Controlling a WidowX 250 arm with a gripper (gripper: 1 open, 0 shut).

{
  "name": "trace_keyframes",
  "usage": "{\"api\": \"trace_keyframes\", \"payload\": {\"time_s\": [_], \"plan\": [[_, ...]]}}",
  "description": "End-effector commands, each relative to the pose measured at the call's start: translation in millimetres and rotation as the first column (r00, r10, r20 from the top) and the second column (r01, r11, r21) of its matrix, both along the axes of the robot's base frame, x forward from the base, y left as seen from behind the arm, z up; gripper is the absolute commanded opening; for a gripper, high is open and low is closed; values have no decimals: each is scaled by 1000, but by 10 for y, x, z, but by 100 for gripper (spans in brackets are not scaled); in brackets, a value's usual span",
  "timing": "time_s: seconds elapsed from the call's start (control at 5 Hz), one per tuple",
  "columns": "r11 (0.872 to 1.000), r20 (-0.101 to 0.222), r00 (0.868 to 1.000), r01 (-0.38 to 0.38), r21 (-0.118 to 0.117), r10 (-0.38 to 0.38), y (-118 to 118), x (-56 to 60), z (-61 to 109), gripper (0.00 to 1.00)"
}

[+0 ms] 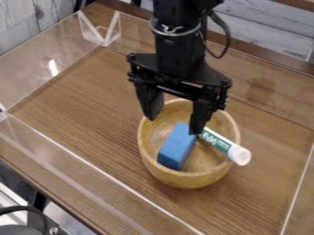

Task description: Put the blue block in the brown bowl

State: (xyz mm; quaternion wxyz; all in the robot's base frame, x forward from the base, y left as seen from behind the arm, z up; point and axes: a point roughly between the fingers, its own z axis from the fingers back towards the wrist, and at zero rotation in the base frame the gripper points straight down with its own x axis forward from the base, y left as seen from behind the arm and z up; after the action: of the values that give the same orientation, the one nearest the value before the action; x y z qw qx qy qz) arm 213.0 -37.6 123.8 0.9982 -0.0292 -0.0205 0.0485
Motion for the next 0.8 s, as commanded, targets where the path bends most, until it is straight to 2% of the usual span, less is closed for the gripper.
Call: {"api": "trace_keyframes", "payload": {"time_s": [0.0, 0.2, 0.6], "plan": [[1000, 78, 997, -15, -23, 17, 1, 108, 212, 100], [999, 90, 996, -19, -38, 23, -17, 123, 271, 100], [999, 100, 995, -13, -50, 18, -49, 114, 300, 100]]}}
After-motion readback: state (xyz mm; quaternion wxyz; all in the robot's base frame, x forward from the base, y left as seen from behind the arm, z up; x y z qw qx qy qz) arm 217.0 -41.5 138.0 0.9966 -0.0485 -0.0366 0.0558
